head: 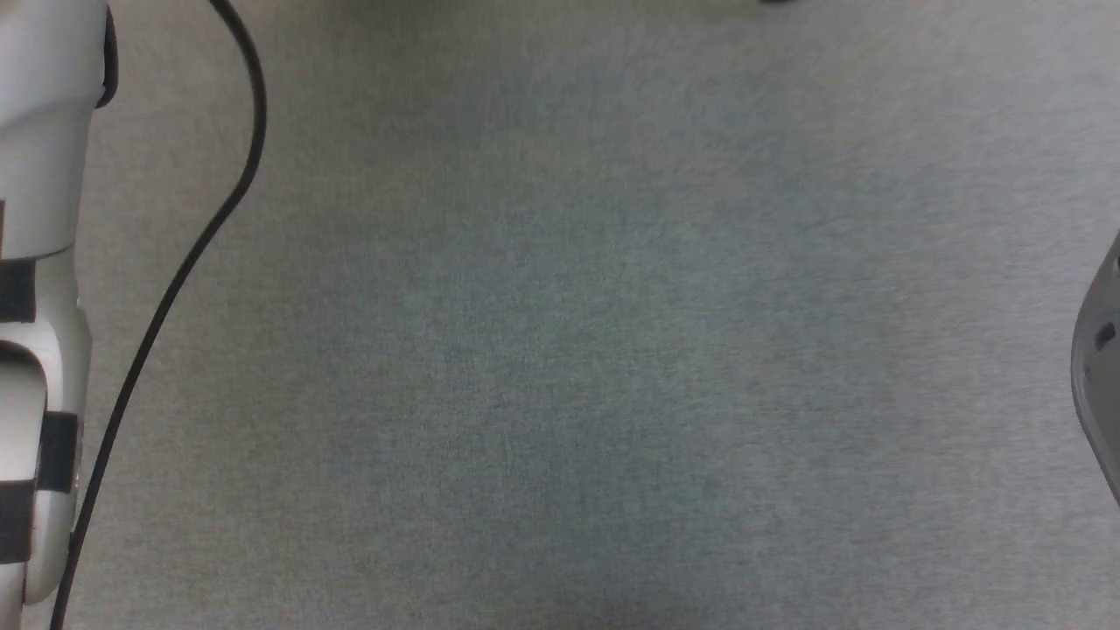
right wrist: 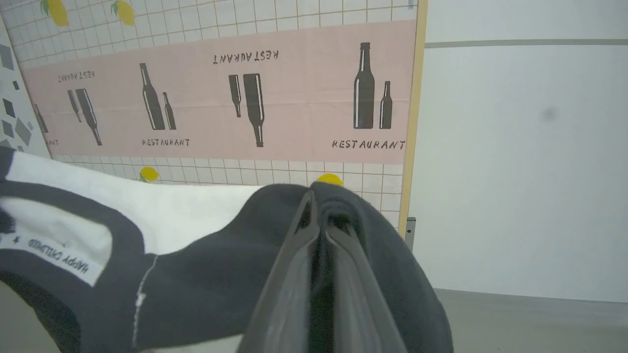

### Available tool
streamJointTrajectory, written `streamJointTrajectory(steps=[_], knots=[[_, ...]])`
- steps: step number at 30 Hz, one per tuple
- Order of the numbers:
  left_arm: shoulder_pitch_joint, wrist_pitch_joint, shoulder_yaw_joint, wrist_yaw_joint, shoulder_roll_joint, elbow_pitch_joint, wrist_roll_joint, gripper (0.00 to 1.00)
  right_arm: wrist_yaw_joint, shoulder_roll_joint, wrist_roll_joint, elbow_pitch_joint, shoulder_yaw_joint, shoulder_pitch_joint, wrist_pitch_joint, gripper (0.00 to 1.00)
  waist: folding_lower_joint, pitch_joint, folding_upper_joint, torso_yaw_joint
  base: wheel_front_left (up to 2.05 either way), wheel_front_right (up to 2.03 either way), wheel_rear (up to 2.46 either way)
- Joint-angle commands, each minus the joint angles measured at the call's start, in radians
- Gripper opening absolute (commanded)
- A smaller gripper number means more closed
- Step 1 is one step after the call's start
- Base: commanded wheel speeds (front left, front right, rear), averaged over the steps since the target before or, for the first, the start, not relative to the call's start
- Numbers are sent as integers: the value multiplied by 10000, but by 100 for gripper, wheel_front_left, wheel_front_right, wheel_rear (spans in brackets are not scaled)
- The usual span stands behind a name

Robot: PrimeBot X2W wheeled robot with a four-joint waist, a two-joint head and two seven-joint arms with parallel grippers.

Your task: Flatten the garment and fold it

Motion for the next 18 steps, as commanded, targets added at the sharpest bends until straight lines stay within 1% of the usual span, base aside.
streamJointTrajectory(steps=[1, 5, 8, 11, 14, 18], knots=[[-111, -427, 42, 73, -46, 154, 122, 0, -13, 7, -214, 224, 210, -81, -357, 0, -2, 1163, 0, 431, 0, 0, 0], [200, -1405, 31, -30, -79, 645, 48, 0, -13, 7, -237, 751, 656, 133, -1022, 0, -2, 1474, 0, 521, 0, 0, 0], [410, -1721, 10, -263, -109, 886, -129, 0, -13, -135, -53, 867, 1037, 365, -1213, 0, -2, 1698, 0, 602, 0, 0, 0], [760, -1946, -249, -644, 21, 924, -111, 0, -13, -446, 467, 673, 1563, 832, -1321, 0, -2, 1673, 0, 617, 0, 0, 0], [1362, -1975, -563, -947, 242, 550, -49, 0, -13, -913, 1151, 58, 2061, 1515, -1232, 0, -2, 1468, 0, 628, 0, 0, 0], [2779, -1525, -932, -1068, 577, -736, -126, 0, -13, -1591, 2124, -1431, 2308, 2862, -922, 0, -2, 1123, 0, 662, 0, 0, 0]])
